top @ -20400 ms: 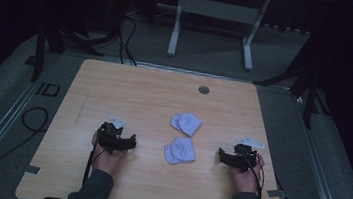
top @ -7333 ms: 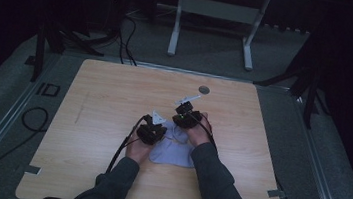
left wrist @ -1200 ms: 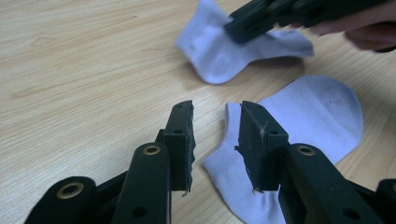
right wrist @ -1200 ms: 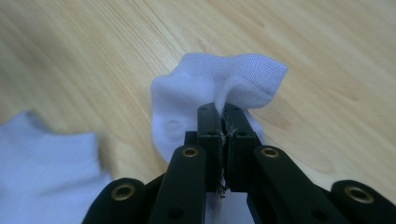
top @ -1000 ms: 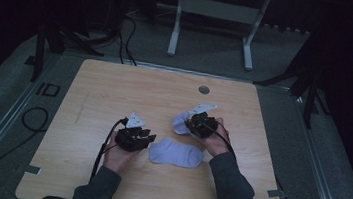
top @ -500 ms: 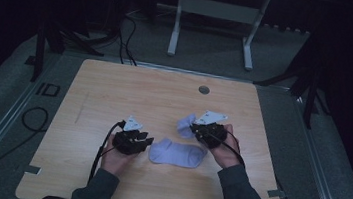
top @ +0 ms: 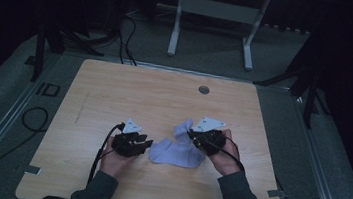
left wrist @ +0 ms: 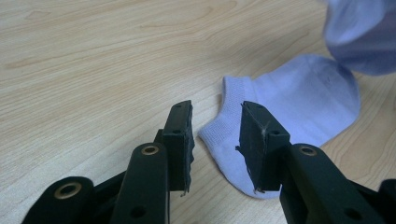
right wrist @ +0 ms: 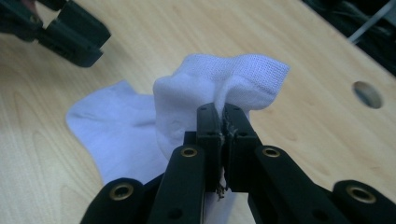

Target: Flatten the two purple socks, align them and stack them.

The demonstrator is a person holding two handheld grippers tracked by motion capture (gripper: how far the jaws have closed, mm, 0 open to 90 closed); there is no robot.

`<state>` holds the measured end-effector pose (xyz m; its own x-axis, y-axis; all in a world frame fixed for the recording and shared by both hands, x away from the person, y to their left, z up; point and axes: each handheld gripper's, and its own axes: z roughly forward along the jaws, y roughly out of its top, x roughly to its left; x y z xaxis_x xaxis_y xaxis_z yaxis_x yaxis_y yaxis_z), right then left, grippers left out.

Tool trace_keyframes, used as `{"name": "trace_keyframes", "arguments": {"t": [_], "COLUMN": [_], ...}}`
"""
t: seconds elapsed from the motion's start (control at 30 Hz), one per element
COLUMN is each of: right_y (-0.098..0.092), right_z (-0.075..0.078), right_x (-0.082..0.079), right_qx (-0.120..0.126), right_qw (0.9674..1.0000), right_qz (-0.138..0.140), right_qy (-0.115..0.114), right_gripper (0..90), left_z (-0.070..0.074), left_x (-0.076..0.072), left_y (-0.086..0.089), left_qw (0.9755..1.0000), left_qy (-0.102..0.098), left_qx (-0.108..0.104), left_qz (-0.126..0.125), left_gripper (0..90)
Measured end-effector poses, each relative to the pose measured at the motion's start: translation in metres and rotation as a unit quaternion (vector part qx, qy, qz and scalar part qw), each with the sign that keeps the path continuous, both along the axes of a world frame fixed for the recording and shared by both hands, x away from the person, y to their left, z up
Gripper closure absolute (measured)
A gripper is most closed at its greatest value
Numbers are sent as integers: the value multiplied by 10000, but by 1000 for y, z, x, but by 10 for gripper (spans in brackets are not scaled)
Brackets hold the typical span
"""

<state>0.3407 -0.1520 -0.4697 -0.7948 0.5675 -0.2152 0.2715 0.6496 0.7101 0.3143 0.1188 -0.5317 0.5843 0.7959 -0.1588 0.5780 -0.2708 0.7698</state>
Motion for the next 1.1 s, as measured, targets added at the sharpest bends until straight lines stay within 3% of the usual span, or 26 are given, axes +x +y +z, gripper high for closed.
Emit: {"name": "trace_keyframes", "arguments": {"t": [0.17,0.37,0.5,0.87,0.97,1.1], "right_y": [10,20,27,32,31,33], "right_z": [-18,-28,-32,-35,-35,-37], "right_x": [-1,-1,-2,-3,-2,-2], "right_qx": [127,244,265,388,409,427], "right_qw": [9996,9985,9980,9972,9970,9966], "right_qz": [53,151,229,268,275,325], "right_qy": [253,471,517,584,599,629], "right_gripper": [862,861,860,859,860,860], "left_z": [1,5,7,0,-4,-8], "left_x": [-1,-2,-4,-11,-9,-4], "left_y": [-2,1,2,-16,-21,-28], "left_qw": [10000,10000,9999,9983,9979,9978], "left_qy": [-9,-33,-27,228,249,303], "left_qx": [-45,-76,-131,-62,-13,-107], "left_qz": [-15,-36,-64,-540,-590,-572], "left_gripper": [639,635,636,641,633,631]}}
